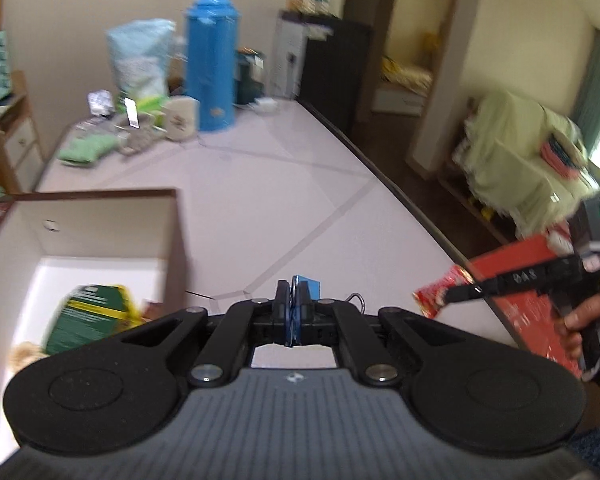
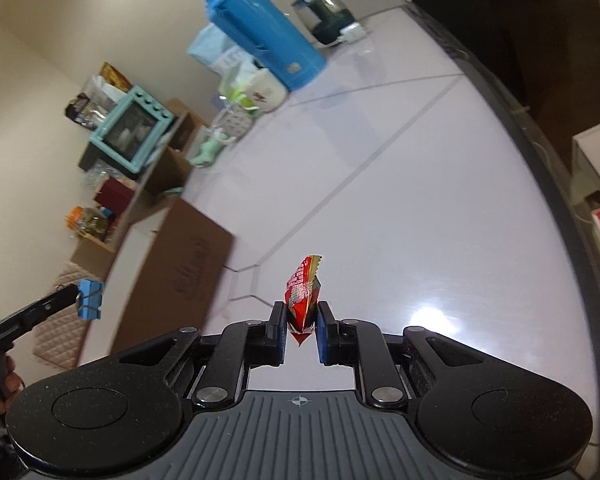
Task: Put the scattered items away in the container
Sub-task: 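Carry the blue clip and red snack bag over the box with both grippers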
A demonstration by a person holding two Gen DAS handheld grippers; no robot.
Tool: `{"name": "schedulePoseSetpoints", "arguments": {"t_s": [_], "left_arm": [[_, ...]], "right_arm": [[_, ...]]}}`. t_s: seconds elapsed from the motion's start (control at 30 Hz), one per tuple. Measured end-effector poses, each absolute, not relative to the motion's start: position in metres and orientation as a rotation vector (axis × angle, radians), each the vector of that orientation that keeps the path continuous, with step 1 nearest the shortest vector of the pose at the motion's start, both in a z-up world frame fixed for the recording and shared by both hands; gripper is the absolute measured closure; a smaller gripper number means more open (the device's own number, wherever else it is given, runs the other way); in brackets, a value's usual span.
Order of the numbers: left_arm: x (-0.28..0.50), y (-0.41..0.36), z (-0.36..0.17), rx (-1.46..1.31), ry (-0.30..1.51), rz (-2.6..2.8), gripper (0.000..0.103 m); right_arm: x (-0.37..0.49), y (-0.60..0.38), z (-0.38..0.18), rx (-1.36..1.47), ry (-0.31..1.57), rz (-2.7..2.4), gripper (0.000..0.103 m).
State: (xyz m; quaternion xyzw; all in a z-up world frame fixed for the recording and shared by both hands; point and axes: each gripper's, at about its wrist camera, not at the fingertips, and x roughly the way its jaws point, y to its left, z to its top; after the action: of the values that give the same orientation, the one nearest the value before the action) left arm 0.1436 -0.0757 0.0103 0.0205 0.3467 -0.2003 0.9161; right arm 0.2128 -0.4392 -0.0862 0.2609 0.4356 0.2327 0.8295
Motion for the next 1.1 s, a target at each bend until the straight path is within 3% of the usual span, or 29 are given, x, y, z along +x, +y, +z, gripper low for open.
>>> {"name": "schedulePoseSetpoints", "arguments": {"t_s": [0.27, 0.73, 1.1], "left_arm": [[0.162, 0.009, 0.021, 0.081, 0.726, -0.182, 0.103], [0.252, 0.070, -0.056, 0.204, 0.890, -0.110, 0.103], [0.248, 0.102, -0.038, 0.180, 0.856, -0.159, 0.089]], "right_arm": [[0.213, -0.389, -0.067, 0.557, 0.886, 0.558, 0.088], [0.217, -0.304, -0.052, 0.540, 0.834, 0.534, 0.088], [0.251, -0.224, -0.033, 0.500, 0.781, 0.610, 0.088]]}}
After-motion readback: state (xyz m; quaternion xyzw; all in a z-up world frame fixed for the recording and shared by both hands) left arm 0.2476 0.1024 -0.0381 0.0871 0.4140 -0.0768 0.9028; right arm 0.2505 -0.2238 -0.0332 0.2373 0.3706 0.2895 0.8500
